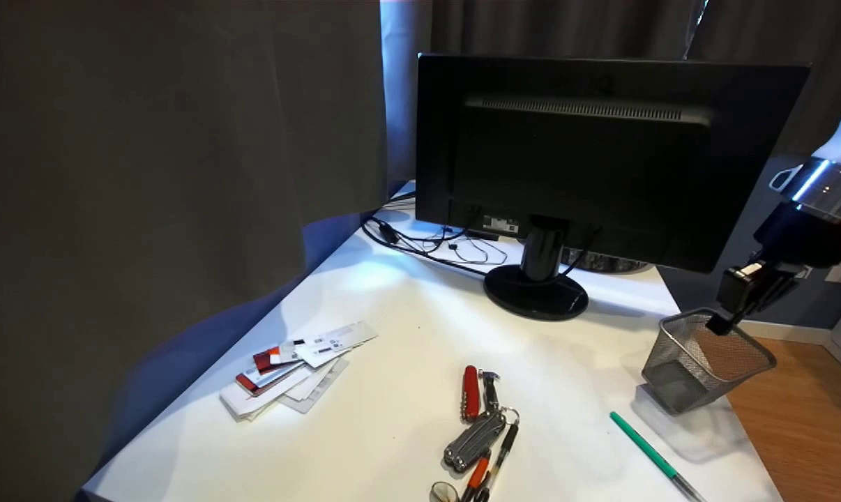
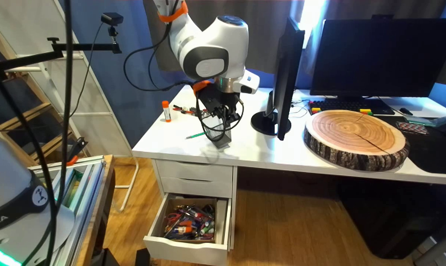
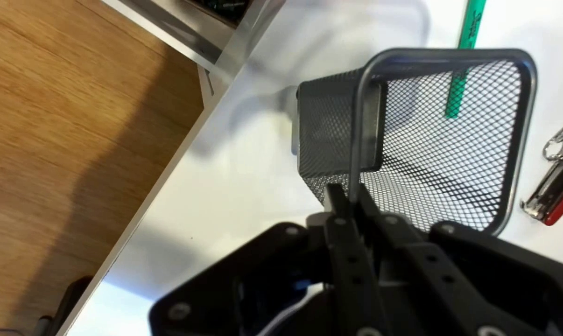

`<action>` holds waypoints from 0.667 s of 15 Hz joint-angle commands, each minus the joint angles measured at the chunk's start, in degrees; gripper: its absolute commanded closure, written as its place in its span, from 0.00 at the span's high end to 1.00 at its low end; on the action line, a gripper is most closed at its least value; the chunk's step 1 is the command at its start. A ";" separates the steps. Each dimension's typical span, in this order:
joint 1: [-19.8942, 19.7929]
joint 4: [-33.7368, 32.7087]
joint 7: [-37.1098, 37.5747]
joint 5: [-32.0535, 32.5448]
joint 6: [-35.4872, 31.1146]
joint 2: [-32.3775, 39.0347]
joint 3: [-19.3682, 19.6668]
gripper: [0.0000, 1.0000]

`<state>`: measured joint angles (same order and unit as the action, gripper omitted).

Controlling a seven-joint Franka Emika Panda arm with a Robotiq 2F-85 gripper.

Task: Take the bin out of the drawer and put a pen into it

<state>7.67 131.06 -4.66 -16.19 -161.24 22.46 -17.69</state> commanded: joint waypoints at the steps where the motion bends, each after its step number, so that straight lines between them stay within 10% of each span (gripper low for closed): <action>1: 1.23 -4.31 2.17 2.11 2.94 3.45 0.99 0.02; 2: 1.82 -4.67 2.76 2.91 3.33 3.85 1.63 0.05; 3: 2.08 -5.19 3.10 3.50 3.78 4.07 2.01 0.31; 10: 5.96 -6.51 5.79 8.14 5.50 0.87 3.22 0.72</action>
<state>10.89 125.45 -2.15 -10.95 -158.30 25.64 -15.66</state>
